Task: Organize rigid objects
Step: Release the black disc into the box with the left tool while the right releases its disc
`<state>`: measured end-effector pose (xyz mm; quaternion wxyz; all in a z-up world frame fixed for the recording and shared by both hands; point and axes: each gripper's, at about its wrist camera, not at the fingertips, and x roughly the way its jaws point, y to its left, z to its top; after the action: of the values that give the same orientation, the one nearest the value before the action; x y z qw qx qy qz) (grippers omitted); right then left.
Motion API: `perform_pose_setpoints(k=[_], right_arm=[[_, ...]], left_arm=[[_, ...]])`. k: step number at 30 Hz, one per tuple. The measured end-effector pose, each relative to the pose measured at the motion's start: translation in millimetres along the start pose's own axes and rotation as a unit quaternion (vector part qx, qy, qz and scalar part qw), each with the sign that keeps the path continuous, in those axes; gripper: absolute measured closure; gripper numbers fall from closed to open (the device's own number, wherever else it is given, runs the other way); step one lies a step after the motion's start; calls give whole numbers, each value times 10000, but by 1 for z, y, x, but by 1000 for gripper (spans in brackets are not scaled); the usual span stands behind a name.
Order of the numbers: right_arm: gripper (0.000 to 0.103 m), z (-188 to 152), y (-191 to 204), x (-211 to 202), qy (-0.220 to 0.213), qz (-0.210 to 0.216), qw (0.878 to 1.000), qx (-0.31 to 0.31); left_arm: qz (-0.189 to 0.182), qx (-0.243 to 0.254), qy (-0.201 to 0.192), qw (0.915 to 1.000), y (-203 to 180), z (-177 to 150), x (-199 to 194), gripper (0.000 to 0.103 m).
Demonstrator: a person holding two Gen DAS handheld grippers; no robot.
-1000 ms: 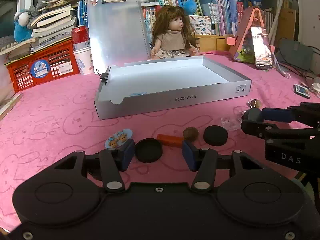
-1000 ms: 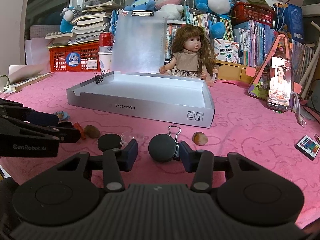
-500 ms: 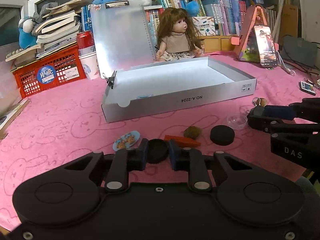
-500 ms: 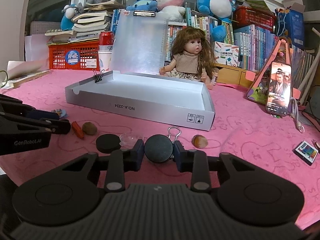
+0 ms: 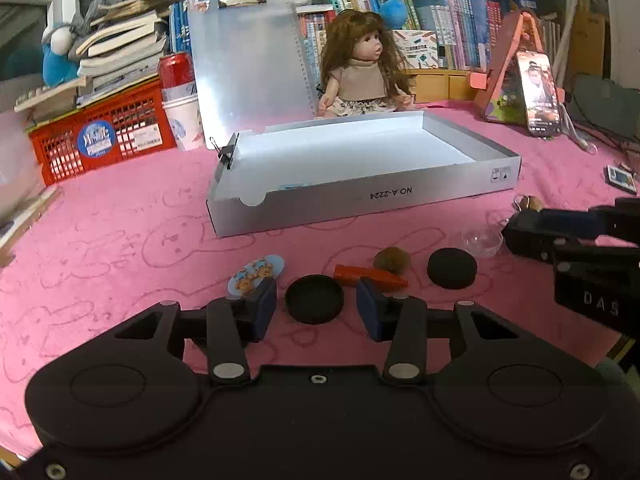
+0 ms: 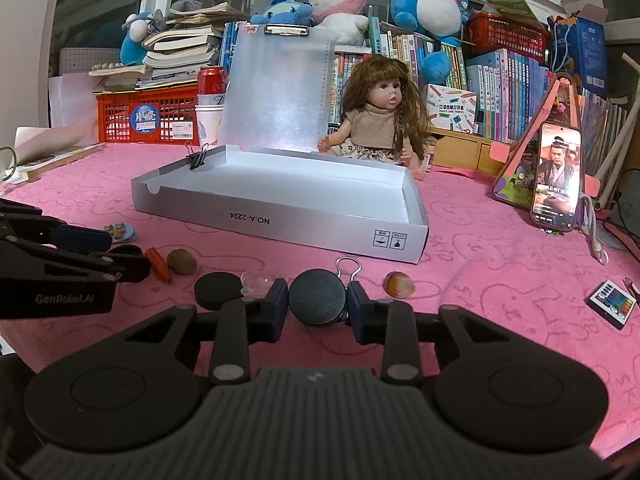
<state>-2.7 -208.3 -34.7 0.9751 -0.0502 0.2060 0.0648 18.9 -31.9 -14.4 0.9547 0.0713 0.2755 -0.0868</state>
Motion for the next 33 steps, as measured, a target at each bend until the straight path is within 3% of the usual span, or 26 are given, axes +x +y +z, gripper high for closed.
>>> perform_pose_setpoints(k=[4,7,16,27,33], right_arm=[[66,0,0,0,1,6,10000,15],[66,1,0,0,13,22,10000,50],[66,11,-5,-3,-24,110,9996,258],[66,44,-23,9,-50,120,9984,556],[66,68,-36,30,168,139,9965,813]], left_arm=[[-81,-175,63,9998,6,1,2,62],[-127,-270,121,9995,8,4,2,72],[-177,-382,82,9991,10,13,-8,73],[-323,-617,3,9976,21,63,-3,73],[-255,-595,-18,9979,24,94,16,73]])
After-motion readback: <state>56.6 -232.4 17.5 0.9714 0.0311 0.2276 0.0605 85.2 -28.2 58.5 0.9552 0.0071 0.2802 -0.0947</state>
